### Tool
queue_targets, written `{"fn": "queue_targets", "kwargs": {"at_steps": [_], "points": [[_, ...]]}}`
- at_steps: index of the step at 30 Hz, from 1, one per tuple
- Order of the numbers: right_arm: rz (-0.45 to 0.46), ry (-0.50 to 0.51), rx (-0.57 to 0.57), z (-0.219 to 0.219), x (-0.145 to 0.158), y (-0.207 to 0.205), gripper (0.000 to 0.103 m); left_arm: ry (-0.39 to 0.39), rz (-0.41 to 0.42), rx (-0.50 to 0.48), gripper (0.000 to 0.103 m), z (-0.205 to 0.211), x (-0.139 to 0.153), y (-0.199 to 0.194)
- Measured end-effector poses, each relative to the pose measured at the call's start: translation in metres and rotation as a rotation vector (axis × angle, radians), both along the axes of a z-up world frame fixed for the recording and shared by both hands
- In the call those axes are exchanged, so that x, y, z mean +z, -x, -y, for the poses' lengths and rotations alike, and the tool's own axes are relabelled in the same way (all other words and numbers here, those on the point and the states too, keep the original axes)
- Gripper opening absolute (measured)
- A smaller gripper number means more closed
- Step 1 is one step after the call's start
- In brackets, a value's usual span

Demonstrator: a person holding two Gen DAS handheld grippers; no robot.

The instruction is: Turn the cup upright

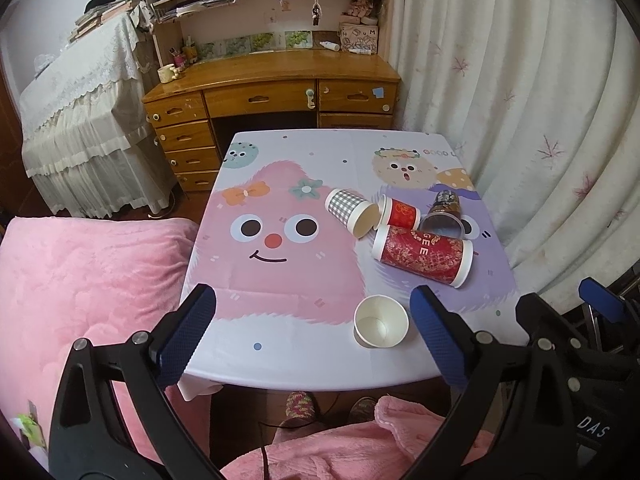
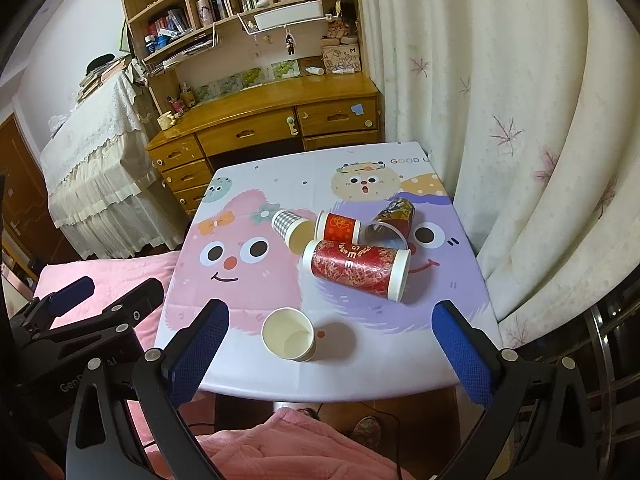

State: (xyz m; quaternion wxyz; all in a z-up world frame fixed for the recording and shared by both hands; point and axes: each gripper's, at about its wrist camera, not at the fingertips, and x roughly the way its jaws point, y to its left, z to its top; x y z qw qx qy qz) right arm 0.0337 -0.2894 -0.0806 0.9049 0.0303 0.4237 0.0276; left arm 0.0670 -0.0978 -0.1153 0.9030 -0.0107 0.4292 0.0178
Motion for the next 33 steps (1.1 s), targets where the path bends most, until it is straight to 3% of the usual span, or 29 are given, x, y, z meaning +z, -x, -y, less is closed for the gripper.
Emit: {"fn": "queue_targets", "kwargs": {"at_steps": [33], "points": [[-0.020,-0.001,-0.009,-0.0021,-0.0063,0.0008,0.103,0.022,-0.004,-0.008,0.097,-0.0036,-0.0046,0.0027]]}}
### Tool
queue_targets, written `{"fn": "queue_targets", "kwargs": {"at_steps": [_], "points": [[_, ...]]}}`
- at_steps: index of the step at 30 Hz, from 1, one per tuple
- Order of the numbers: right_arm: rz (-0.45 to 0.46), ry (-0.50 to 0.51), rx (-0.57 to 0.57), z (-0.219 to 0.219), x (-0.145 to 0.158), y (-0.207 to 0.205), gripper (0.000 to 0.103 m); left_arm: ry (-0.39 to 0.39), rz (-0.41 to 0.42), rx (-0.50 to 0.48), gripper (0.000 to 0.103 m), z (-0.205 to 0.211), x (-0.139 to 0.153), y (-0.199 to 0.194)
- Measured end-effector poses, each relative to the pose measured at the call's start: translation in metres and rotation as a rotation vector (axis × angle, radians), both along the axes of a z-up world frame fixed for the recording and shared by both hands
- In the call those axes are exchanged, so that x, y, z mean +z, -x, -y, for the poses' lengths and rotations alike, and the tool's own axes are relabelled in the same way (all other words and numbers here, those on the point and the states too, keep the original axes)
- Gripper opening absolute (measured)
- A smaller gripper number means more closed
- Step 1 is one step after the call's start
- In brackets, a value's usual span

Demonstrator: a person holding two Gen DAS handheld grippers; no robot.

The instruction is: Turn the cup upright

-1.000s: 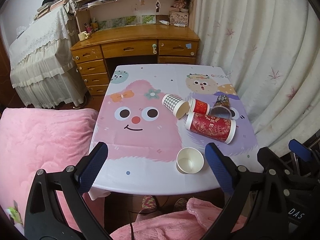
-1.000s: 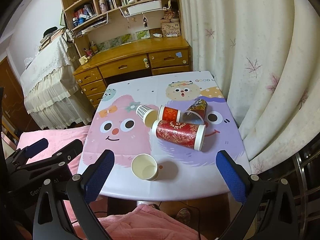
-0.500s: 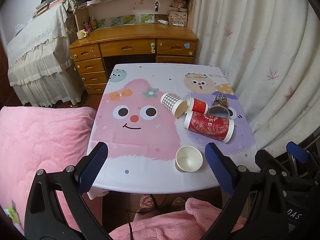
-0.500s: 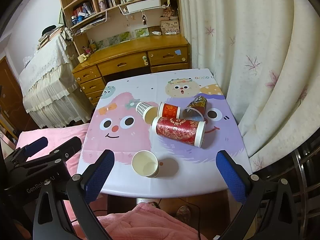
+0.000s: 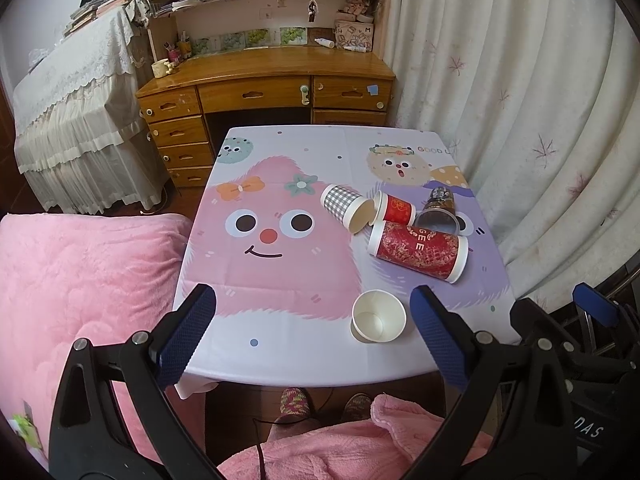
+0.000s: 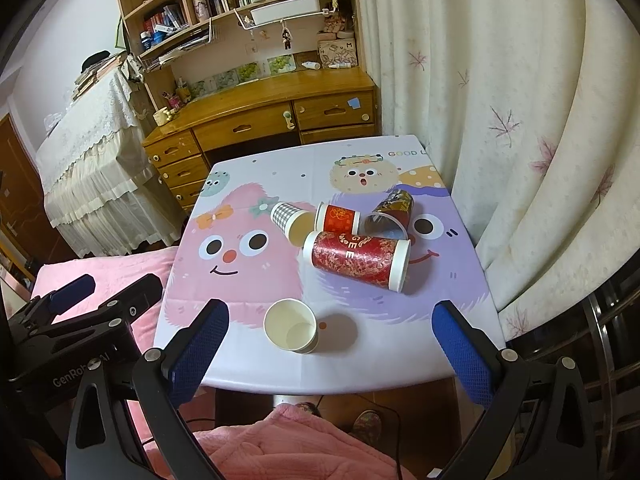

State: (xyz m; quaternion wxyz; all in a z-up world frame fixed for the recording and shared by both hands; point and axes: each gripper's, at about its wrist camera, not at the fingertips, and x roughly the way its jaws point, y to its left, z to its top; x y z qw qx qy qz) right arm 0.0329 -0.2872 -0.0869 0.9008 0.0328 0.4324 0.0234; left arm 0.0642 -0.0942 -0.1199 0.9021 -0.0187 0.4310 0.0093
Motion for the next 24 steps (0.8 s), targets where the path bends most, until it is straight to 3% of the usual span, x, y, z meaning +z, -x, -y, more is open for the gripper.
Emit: {"fn": "queue_targets", "kwargs": {"at_steps": [24], "points": [[-0.011,-0.003,-0.003,0.0013,-0.0035,0.0038,0.103,-0.011,0.004,0.000,0.097,0.0006,-0.0014,0.0029]]}}
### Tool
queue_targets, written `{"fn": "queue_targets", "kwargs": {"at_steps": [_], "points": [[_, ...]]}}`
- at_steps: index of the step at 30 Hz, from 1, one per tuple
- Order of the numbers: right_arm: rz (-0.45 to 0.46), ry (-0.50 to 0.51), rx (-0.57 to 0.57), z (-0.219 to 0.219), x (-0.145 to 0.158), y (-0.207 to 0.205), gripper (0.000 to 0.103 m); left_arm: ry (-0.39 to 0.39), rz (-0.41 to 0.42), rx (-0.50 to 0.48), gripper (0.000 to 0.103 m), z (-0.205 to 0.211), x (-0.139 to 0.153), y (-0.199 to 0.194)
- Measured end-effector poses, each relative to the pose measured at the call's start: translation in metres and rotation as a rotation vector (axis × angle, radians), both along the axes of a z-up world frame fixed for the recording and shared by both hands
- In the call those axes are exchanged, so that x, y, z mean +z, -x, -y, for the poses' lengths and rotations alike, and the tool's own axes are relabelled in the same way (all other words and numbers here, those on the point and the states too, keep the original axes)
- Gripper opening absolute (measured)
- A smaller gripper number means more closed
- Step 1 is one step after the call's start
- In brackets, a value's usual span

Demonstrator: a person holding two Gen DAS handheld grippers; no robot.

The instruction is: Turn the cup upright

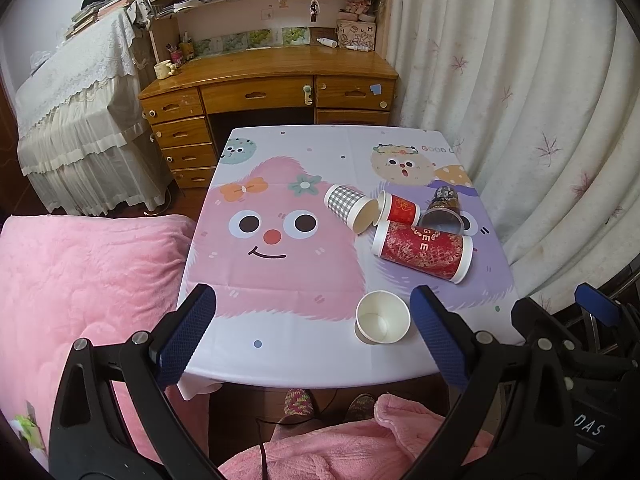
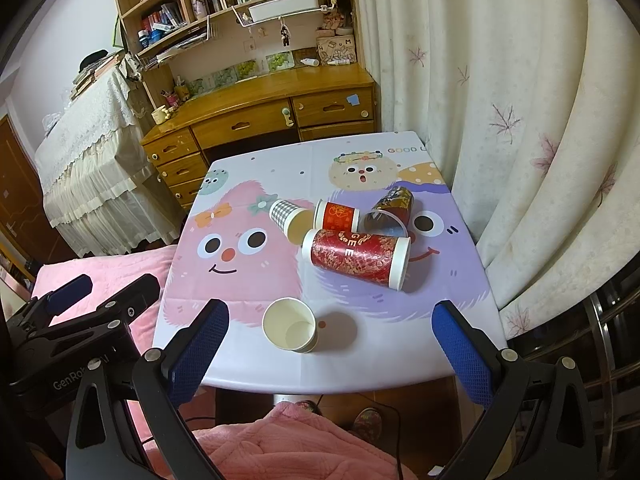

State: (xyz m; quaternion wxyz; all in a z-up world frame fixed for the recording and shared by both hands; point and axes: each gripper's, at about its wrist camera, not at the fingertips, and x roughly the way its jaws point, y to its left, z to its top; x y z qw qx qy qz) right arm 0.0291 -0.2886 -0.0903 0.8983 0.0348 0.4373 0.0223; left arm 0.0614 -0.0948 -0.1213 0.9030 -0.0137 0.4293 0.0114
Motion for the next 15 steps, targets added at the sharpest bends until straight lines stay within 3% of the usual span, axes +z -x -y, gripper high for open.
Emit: {"fn": "queue_targets", "kwargs": {"at_steps": [15], "points": [[-0.012,-0.002,-0.008,0.0042,-0.0055,0.0061,0.103,0.001,-0.008,-0.001,0.097,-0.0020,-0.0043,0.0003]]}}
